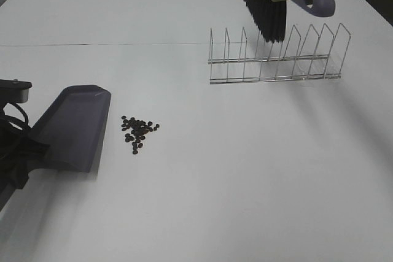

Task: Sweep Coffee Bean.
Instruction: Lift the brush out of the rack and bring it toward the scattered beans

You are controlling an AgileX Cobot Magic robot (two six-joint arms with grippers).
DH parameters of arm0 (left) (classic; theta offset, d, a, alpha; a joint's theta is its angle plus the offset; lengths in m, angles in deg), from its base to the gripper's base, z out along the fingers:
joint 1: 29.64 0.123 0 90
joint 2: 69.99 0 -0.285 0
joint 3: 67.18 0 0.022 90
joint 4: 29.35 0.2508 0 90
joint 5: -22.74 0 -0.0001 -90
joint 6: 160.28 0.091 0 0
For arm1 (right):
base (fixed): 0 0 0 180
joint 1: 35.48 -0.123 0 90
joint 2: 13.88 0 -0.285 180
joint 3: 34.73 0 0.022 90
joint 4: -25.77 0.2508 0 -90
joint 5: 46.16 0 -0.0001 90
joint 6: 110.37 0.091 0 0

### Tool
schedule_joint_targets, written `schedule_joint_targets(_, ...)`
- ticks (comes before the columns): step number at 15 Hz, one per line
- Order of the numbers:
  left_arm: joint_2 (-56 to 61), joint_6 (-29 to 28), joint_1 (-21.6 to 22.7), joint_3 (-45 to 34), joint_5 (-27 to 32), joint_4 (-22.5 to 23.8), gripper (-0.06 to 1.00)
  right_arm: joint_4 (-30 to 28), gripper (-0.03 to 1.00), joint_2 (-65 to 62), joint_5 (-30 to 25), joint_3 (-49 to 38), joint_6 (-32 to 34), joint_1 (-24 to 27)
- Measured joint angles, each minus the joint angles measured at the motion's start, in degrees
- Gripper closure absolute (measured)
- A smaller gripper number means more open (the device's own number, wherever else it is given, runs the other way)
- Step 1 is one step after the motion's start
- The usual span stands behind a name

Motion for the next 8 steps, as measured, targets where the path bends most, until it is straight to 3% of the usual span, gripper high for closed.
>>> schedule_joint_targets(7,0.0,0.0,0.0,0.0,1.32,0.92,0.61,1.2,0.68,-14.15,-0.06,-14.9,-1.6,0.0)
schedule_joint_targets(8,0.0,0.0,0.0,0.0,1.32,1.03,0.61,1.2,0.68,-19.19,0.06,-21.49,-1.6,0.0)
